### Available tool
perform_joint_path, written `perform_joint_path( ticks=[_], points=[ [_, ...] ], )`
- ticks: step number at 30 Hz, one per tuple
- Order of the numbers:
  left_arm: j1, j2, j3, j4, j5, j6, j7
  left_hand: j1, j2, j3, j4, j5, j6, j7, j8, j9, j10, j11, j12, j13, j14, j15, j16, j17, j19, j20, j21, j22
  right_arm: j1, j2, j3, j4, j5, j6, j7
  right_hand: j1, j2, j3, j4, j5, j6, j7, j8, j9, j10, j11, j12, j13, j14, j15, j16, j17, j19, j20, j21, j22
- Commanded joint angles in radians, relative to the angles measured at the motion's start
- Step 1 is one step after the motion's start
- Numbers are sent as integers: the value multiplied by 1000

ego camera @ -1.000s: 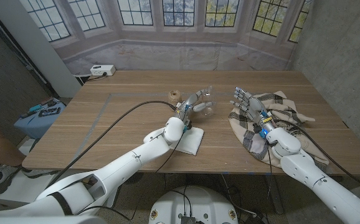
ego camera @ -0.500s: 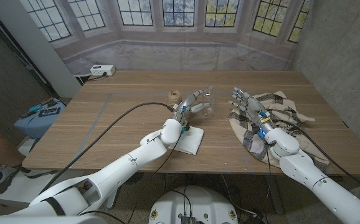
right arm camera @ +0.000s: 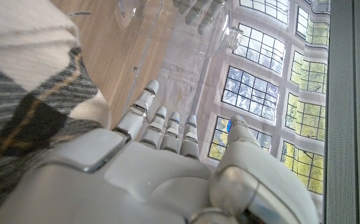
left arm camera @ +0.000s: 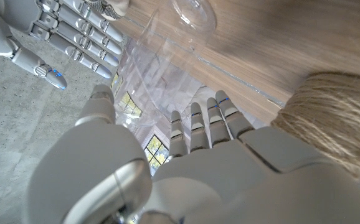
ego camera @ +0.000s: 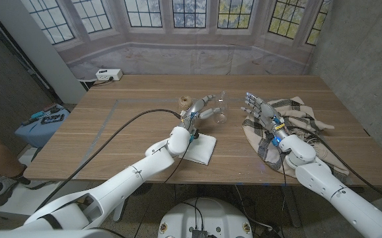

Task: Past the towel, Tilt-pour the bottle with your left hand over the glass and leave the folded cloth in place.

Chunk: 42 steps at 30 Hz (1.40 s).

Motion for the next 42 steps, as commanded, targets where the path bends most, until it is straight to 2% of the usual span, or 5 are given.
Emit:
perform_joint_path(
  ticks=[1, 10, 15, 28, 42],
  points=[
    [25, 21, -25, -45, -2, -17, 5, -8, 9, -1, 7, 0, 21, 23, 11, 2, 18, 0, 12, -1, 16, -4, 6, 5, 15, 0, 9, 3, 9, -5, -3, -12, -7, -12, -8, 12, 2, 3, -1, 7, -2, 1, 0, -1, 8, -3, 3, 2, 5, 6, 2, 3, 5, 7, -4, 5],
    [69, 50, -54, -93, -26, -35, 0, -30, 30, -1, 24, 1, 41, 34, 13, 2, 31, -4, 16, -6, 25, 2, 10, 10, 17, 1, 11, 4, 6, -7, -9, -34, -20, -21, -23, 12, 2, 2, -1, 7, -3, 2, 0, -1, 7, -4, 3, 2, 4, 6, 2, 3, 4, 7, -4, 5],
    [84, 54, -68, -94, -46, -63, -5, -98, 89, -3, 72, 6, 68, 86, 12, 1, 49, 8, 19, -15, 28, 4, 11, 18, 13, 3, 12, 7, -7, -12, -9, -54, -27, -25, -38, 12, 1, 2, -1, 7, -3, 2, 0, -1, 6, -4, 3, 2, 4, 6, 2, 3, 5, 8, -4, 5],
    [100, 53, -82, -87, -66, -114, -18, -143, 176, 20, 113, 28, 74, 104, 2, -1, 64, 10, 20, -25, 32, 3, 12, 21, 10, -1, 16, 11, -47, -20, -4, -96, -40, -26, -74, 12, 2, 2, -1, 7, -4, 5, -1, -1, 7, 3, 3, 2, 4, 6, 2, 3, 4, 7, -4, 5],
    [170, 81, -114, -161, -116, -131, -40, -154, 205, 43, 126, 40, 83, 108, 1, -1, 74, 13, 21, -30, 40, -1, 13, 21, 13, -6, 20, 12, -38, -16, -16, -107, -59, -34, -85, 12, 2, 2, -1, 7, -5, 12, -2, -1, 6, 1, 3, 2, 4, 4, 2, 3, 5, 7, -4, 5]
  ],
)
